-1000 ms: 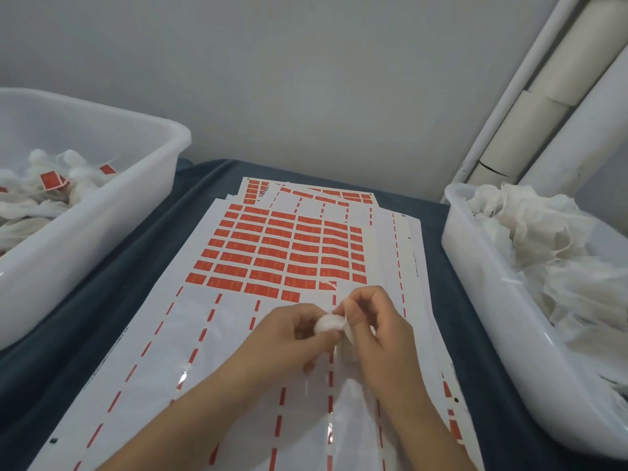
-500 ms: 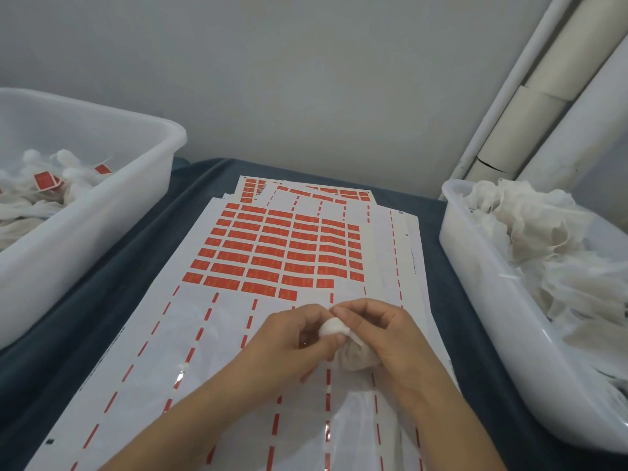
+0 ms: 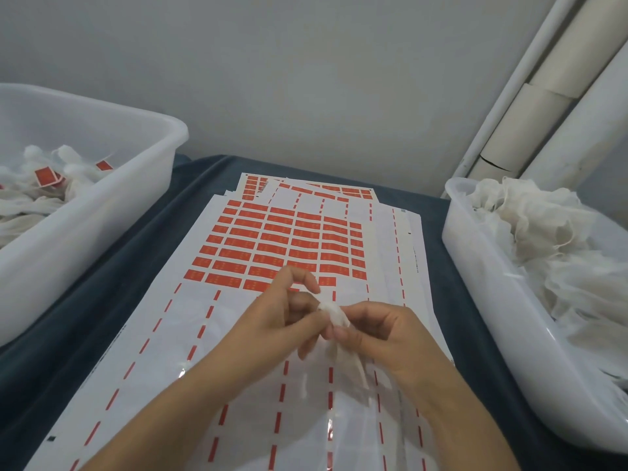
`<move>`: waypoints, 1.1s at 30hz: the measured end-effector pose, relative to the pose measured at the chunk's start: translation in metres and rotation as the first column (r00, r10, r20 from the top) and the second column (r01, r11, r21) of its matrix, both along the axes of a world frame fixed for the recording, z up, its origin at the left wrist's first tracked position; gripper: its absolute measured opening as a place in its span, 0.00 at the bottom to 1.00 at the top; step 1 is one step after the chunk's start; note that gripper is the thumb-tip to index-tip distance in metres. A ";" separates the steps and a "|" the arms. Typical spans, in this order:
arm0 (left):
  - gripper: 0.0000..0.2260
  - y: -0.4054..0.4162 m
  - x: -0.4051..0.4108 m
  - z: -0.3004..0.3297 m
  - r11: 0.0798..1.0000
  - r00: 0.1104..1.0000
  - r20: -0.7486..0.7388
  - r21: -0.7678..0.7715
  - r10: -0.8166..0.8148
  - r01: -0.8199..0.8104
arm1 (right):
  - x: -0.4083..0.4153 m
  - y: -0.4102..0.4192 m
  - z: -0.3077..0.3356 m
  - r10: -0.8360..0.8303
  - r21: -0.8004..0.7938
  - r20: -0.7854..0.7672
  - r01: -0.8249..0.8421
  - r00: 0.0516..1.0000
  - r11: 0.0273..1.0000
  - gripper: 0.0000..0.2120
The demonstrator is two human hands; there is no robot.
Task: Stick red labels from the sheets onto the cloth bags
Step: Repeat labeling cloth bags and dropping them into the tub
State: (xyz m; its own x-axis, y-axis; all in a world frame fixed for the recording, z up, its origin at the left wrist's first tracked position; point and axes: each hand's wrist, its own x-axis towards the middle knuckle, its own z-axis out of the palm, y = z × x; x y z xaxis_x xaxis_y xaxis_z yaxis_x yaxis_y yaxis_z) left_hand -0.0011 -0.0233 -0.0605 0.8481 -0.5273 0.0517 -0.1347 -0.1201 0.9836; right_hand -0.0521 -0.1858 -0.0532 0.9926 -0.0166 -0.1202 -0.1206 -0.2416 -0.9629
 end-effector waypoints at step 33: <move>0.12 -0.008 -0.008 -0.004 0.986 0.977 0.129 0.005 0.167 -0.169 | -0.003 0.005 0.004 -0.097 0.115 0.094 0.085 0.991 0.990 0.23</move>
